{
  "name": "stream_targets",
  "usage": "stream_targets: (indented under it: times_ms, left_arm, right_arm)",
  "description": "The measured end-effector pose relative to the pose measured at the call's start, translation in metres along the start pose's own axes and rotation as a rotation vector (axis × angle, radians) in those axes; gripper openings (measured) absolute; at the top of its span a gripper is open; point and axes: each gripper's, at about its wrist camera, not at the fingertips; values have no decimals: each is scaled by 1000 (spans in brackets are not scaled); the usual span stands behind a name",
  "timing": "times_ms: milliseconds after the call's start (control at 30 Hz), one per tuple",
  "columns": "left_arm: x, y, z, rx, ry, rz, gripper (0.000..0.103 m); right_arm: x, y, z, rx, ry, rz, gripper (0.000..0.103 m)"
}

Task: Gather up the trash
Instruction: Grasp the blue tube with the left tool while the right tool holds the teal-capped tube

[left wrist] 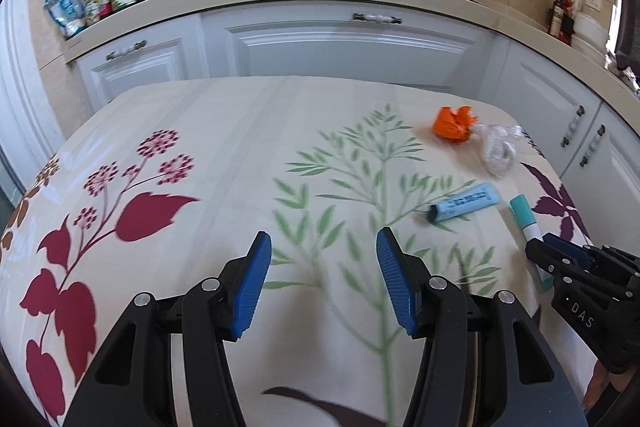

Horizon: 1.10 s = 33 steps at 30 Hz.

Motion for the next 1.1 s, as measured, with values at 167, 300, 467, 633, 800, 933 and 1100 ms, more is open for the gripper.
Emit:
stream_targets:
  times_ms: [167, 300, 467, 633, 800, 933, 1100]
  left_arm:
    - [5, -5, 26, -29, -50, -3, 54]
    - [8, -11, 47, -47, -90, -11, 54]
    - [10, -20, 68, -63, -139, -34, 54]
    - [12, -31, 86, -61, -191, -48, 54]
    - [15, -45, 95, -55, -233, -82, 57]
    - [14, -53, 99, -59, -253, -105, 57]
    - [11, -55, 102, -90, -269, -120, 55]
  right_arm:
    - [-1, 4, 21, -16, -30, 14, 20]
    - [-2, 9, 37, -33, -55, 29, 20]
    - [-4, 14, 57, -51, -84, 45, 20]
    - [-7, 17, 74, -55, -113, 57, 20]
    - [-11, 18, 86, -50, -135, 68, 20]
    - [-12, 18, 92, -46, -149, 72, 20]
    - [-12, 18, 96, -42, -157, 76, 20]
Point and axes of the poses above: each gripper's, at about its wrist camera, not at the fingertips, and y roughly against the way its jaws point, z to its right, x to its top, and after that the axes turned 4 degrees about y, right-handed
